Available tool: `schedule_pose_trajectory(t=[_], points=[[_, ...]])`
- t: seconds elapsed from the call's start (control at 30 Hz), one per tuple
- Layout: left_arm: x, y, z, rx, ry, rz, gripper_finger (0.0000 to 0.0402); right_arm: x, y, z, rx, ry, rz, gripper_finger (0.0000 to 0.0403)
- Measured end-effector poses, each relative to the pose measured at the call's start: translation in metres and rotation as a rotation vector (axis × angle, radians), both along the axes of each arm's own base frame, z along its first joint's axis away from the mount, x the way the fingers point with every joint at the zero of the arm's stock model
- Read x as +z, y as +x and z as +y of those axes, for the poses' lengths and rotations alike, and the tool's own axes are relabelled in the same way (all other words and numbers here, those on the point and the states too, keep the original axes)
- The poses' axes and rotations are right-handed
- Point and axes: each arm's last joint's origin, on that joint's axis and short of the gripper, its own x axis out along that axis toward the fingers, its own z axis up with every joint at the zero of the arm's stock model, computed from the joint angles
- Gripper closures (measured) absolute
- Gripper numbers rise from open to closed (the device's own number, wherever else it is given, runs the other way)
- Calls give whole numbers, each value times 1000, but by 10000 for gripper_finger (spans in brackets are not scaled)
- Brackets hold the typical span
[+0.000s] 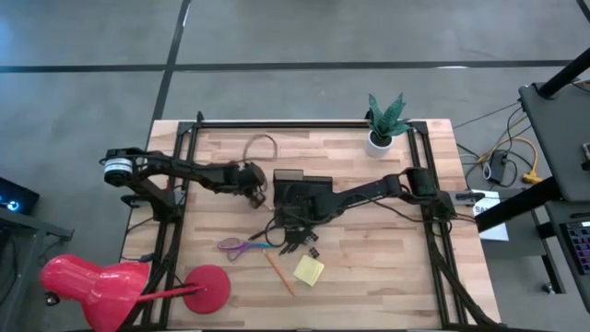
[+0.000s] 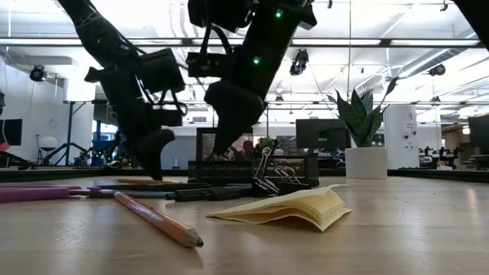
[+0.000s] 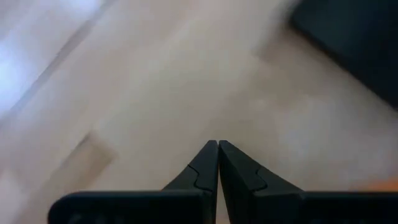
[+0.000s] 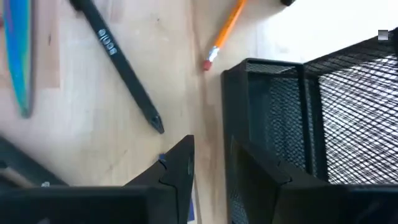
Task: Pick and place office supplies into organizer
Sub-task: Put the top pencil into the desk organizer
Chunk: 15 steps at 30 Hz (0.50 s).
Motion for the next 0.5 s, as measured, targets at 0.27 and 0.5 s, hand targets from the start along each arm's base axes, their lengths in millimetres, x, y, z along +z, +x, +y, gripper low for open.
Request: schedule_pose_trajectory(t=[0.27, 0.5], points=[[39, 5, -8, -256, -19, -109, 401, 13, -5, -1, 11, 2, 1, 294], [69, -25, -15, -354, -88, 61, 368, 23, -8, -3, 40, -14, 3, 295]])
